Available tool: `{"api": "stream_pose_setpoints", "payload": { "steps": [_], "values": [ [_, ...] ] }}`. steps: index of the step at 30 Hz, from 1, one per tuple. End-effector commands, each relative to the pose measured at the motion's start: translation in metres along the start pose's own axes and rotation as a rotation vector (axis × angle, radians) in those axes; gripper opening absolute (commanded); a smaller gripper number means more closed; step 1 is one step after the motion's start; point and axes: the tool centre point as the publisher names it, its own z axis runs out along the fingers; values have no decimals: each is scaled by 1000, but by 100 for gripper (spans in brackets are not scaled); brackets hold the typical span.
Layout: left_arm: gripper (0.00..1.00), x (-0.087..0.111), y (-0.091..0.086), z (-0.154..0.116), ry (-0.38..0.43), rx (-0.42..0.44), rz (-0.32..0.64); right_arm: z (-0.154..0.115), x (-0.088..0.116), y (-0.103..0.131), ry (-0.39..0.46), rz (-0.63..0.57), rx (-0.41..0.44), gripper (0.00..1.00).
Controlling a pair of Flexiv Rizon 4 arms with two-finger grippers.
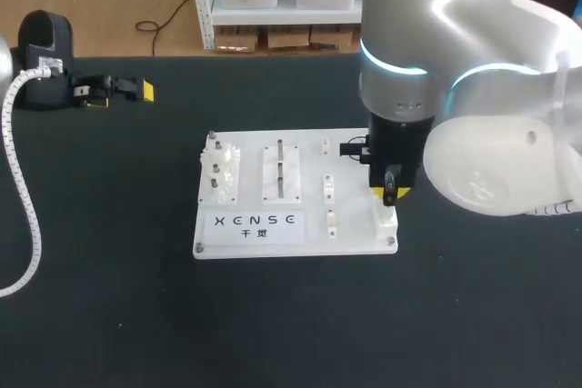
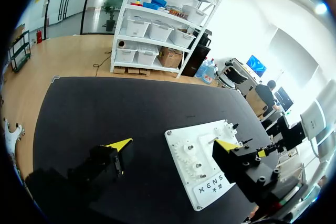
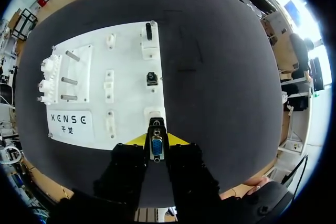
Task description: Insert the USB connector, Ethernet cable, and multi-pin plug into their matching sockets one by one.
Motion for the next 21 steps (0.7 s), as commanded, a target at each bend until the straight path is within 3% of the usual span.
{"api": "stream_pose_setpoints", "payload": {
  "steps": [1,21],
  "values": [
    [100,0,0,0,0,0,0,2,-1,-1,2,2,3,0],
    [100,0,0,0,0,0,0,6,-3,2,10,6,4,0]
  ]
}}
